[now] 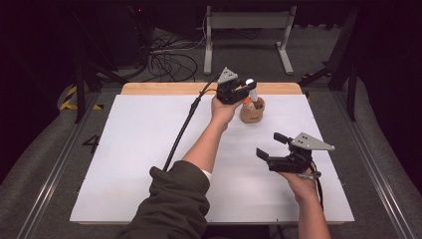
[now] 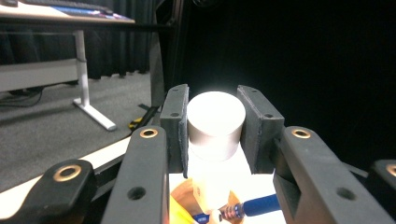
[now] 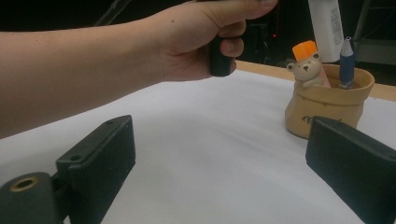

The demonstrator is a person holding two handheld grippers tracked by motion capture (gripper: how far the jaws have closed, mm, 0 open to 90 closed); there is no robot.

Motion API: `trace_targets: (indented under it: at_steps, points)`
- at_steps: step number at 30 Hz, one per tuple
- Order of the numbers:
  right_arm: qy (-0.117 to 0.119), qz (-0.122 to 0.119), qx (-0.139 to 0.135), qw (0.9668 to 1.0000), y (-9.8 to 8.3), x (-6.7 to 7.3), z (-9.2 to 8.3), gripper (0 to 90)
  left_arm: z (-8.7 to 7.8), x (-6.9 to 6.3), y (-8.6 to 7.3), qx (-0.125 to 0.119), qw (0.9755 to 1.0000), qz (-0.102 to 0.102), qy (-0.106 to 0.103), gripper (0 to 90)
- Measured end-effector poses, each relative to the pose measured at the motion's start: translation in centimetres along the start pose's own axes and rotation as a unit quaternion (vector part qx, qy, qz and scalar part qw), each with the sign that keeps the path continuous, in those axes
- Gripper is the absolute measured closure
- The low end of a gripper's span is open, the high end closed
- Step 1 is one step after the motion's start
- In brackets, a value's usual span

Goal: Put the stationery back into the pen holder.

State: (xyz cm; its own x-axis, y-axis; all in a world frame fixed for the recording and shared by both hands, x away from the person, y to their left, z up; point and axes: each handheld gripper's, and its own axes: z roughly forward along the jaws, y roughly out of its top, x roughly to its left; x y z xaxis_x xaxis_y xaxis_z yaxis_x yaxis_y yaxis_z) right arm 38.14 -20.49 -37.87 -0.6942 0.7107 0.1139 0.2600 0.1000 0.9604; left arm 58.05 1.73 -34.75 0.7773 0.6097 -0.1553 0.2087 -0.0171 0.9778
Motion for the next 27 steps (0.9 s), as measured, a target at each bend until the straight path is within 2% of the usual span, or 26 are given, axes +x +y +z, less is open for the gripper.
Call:
trace_targets:
  at_steps: [10,16,27]
  points:
    - [0.002,-0.002,-0.001,1.0000,0.0,0.0,0.1,8.9,1.4,-0.5,-0.9,0.038,0.9992,0.007,0.007,65.7]
    - [0.003,-0.002,-0.001,1.0000,0.0,0.0,0.1,8.9,1.5,-0.4,-1.3,0.057,0.9983,-0.003,0.010,65.6]
    - [0.005,-0.001,0.000,1.0000,0.0,0.0,0.2,8.9,1.5,-0.3,-1.4,0.067,0.9977,-0.002,0.008,65.3]
